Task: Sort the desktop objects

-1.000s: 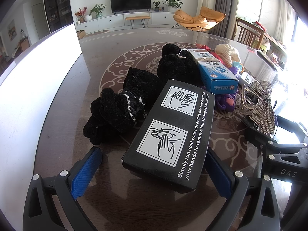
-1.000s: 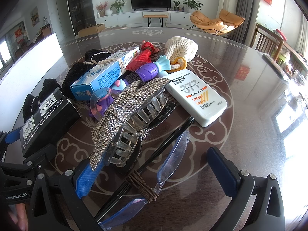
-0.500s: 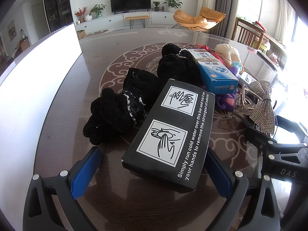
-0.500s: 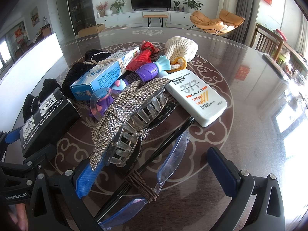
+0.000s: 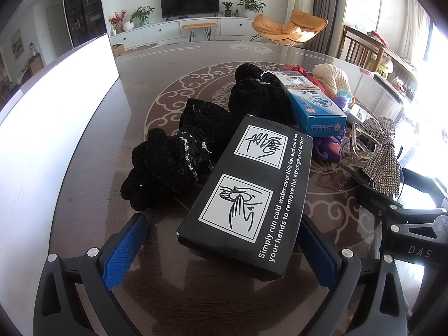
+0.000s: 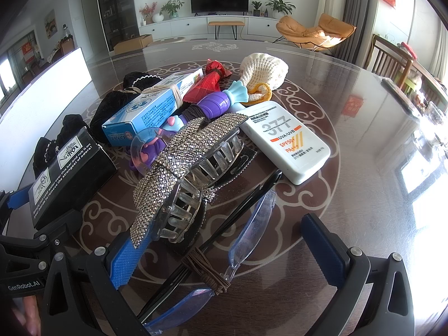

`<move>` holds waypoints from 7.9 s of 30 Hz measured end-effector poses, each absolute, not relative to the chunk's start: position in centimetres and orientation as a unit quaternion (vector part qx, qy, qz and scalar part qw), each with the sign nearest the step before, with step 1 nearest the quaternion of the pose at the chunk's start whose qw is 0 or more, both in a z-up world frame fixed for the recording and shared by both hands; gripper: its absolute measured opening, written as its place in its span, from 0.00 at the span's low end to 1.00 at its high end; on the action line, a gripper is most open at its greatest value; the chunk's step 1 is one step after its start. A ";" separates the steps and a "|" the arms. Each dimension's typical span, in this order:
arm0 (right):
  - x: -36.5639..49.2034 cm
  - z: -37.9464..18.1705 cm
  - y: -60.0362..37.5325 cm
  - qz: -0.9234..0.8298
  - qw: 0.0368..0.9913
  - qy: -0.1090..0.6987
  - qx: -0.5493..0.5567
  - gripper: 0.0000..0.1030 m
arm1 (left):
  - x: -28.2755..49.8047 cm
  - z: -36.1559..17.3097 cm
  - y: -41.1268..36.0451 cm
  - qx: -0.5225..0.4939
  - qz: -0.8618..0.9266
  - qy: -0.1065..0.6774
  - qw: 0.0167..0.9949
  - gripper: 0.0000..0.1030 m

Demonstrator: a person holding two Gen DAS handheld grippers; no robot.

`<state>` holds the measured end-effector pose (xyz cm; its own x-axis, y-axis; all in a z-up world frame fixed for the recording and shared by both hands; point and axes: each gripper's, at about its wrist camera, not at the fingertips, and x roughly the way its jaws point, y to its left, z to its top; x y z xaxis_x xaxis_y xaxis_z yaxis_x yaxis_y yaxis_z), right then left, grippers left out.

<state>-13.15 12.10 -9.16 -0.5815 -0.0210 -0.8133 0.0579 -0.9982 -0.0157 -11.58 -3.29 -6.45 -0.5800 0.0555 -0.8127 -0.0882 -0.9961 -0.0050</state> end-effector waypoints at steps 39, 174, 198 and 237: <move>-13.1 -9.1 12.1 -0.889 0.022 0.020 0.457 1.00 | -11.4 -6.3 -3.2 -0.457 0.889 0.018 0.041 1.00; -8.3 -9.0 14.7 -0.883 0.073 0.044 0.461 1.00 | -13.2 -6.2 1.4 -0.455 0.885 0.044 0.090 1.00; -8.4 -9.1 14.6 -0.883 0.073 0.044 0.461 1.00 | -13.3 -6.2 1.4 -0.455 0.885 0.044 0.090 1.00; -8.2 -9.1 15.0 -0.887 0.060 0.031 0.456 1.00 | -11.4 -6.3 0.4 -0.471 0.875 0.051 0.097 1.00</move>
